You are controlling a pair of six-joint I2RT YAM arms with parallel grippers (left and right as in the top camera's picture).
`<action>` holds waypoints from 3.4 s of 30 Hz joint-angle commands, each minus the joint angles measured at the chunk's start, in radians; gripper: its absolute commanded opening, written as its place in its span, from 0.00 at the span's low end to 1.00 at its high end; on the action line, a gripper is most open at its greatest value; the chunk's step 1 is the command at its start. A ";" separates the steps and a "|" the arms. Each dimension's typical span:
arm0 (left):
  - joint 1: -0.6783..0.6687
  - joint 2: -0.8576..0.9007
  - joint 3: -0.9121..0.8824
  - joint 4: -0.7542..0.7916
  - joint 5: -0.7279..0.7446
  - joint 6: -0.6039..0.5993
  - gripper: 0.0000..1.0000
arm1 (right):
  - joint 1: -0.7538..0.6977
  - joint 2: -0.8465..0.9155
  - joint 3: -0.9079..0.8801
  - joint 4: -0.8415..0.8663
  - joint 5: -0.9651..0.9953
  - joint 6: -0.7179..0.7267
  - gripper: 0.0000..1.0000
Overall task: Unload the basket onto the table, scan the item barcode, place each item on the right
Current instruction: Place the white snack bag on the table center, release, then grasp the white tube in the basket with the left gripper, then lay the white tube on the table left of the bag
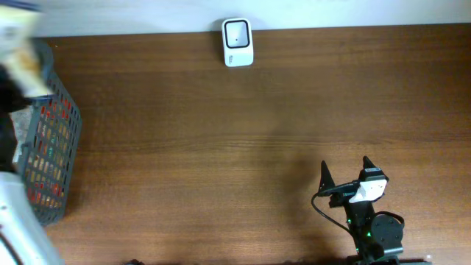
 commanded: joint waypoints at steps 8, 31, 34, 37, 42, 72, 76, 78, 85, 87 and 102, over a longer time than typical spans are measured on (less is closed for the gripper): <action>-0.855 0.391 -0.089 -0.215 0.031 -0.058 0.00 | -0.006 -0.007 -0.009 -0.001 0.012 0.006 0.99; -0.272 0.604 1.041 -0.842 -0.399 -0.126 0.99 | -0.006 -0.007 -0.009 -0.001 0.012 0.006 0.99; -0.094 0.607 1.030 -0.834 -0.524 -0.235 0.99 | -0.006 -0.007 -0.009 -0.001 0.012 0.006 0.99; 0.018 0.619 0.933 -0.775 -0.632 -0.297 0.99 | -0.006 -0.007 -0.009 -0.001 0.012 0.006 0.99; 0.101 0.622 0.429 -0.459 -0.631 -0.088 0.99 | -0.006 -0.007 -0.009 -0.001 0.012 0.006 0.99; 0.125 0.212 0.069 -0.039 -0.032 0.020 0.00 | -0.006 -0.007 -0.009 -0.001 0.012 0.006 0.99; -0.106 0.134 0.069 -0.065 0.043 0.017 0.00 | -0.006 -0.007 -0.009 -0.001 0.012 0.006 0.99; -0.288 0.135 0.069 -0.130 0.040 0.069 0.00 | -0.006 -0.007 -0.009 -0.001 0.012 0.006 0.99; -0.584 0.150 0.066 -0.261 -0.323 0.213 0.00 | -0.006 -0.007 -0.009 -0.001 0.012 0.006 0.99; -0.584 0.163 0.033 -0.266 -0.303 0.222 0.00 | -0.006 -0.007 -0.009 -0.001 0.012 0.006 0.99; -0.664 0.480 -0.074 -0.275 -0.103 0.357 1.00 | -0.006 -0.007 -0.009 -0.001 0.012 0.006 0.99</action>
